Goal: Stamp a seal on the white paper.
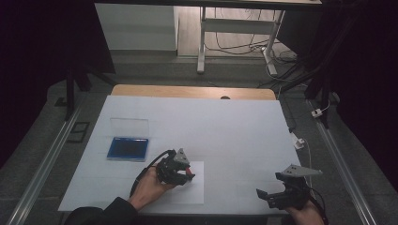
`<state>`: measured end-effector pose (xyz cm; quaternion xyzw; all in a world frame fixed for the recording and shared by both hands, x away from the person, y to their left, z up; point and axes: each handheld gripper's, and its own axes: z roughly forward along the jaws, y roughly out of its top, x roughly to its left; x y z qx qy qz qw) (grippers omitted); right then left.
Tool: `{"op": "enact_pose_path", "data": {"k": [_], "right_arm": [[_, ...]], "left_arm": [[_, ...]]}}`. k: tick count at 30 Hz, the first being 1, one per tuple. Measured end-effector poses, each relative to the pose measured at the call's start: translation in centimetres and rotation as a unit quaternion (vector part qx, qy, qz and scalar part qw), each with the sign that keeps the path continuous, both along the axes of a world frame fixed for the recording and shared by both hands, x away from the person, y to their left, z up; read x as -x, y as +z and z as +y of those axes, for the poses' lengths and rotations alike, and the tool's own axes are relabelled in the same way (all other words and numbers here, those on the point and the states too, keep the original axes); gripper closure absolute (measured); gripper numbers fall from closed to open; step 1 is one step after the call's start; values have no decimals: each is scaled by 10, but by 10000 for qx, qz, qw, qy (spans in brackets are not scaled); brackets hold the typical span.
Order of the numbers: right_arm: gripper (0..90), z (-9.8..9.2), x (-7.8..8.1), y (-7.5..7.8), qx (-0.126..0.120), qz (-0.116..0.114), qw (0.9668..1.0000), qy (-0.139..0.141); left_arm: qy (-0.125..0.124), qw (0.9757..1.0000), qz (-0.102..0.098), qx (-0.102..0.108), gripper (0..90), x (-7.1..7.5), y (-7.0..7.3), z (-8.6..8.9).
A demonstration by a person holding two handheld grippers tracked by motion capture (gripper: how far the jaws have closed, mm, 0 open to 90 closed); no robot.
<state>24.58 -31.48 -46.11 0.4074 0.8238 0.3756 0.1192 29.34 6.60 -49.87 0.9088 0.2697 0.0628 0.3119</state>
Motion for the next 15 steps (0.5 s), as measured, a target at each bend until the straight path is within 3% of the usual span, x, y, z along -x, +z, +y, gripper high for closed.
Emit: {"op": "enact_pose_path", "data": {"k": [15], "right_arm": [[0,1,0,0,5,7,10000,7]], "left_arm": [[-17,9999,-137,-93,589,4,-5,-2]]}}
